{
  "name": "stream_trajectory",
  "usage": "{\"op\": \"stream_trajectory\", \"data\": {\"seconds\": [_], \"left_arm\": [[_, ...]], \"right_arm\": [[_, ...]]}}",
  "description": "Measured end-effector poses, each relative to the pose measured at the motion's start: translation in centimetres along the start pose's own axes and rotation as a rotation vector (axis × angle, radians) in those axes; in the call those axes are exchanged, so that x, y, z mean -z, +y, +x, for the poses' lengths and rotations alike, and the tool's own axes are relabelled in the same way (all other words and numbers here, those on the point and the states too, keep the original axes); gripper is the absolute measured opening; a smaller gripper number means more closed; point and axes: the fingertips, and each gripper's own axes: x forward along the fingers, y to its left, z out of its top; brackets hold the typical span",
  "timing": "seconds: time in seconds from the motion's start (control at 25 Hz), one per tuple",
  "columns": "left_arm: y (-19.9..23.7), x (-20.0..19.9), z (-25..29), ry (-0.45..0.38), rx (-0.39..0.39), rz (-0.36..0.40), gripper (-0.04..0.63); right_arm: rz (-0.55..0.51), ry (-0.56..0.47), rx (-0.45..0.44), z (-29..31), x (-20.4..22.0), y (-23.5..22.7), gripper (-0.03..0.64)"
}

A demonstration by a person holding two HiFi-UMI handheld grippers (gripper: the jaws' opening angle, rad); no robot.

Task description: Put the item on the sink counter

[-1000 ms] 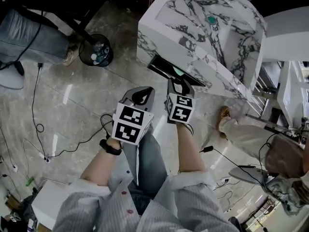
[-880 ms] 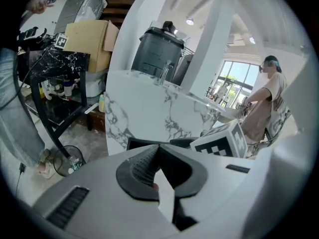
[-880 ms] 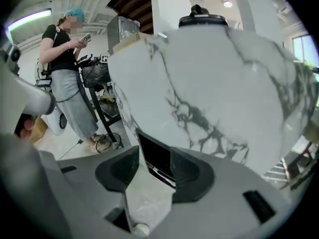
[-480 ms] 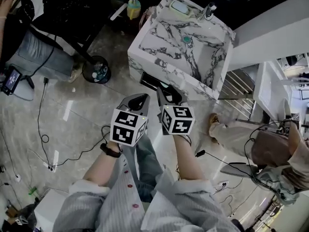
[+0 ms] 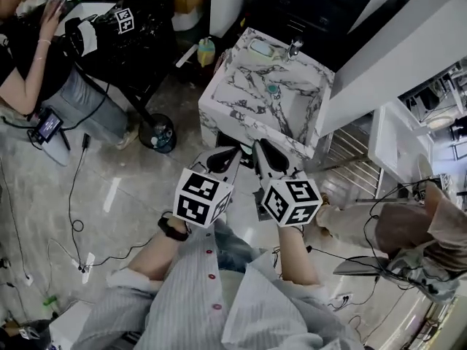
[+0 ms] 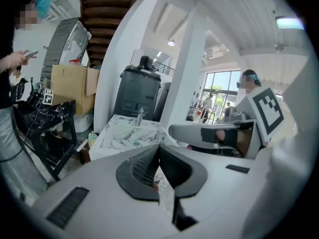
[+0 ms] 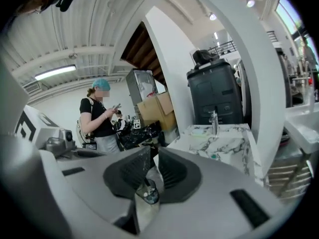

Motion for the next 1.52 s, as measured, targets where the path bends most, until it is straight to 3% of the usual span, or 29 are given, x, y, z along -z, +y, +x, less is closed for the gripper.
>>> {"op": "stream_trajectory", "data": {"seconds": [0.2, 0.4, 0.64, 1.12, 1.36, 1.52], "left_arm": [[-2.0, -3.2, -2.2, -0.073, 0.023, 0.046, 0.015], [-2.6, -5.0, -3.9, -0.117, 0.036, 0.052, 0.015], [-2.5, -5.5, -4.8, -0.142, 0.041, 0.056, 0.015], [-3.4, -5.3, -4.9, -0.124, 0.108, 0.072, 0.015], [-4.5, -4.4, -5.6, -0.075, 0.190, 0.162, 0.015], [-4.3, -3.6, -6.1, -0.045, 0.204, 0.189, 0.015]], "right_arm": [[-0.066, -0.081, -0.054, -3.1, -3.5, 2.8, 0.011], [-0.056, -0.117, -0.097, -4.8, -5.0, 4.7, 0.009], [-0.058, -0.095, -0.086, -5.2, -4.1, 5.4, 0.009], [-0.081, -0.081, -0.087, -6.4, -3.8, 5.9, 0.008], [-0.107, -0.072, -0.101, -6.9, -4.0, 6.5, 0.008], [-0.105, -0.059, -0.102, -7.0, -3.4, 6.7, 0.008]]}}
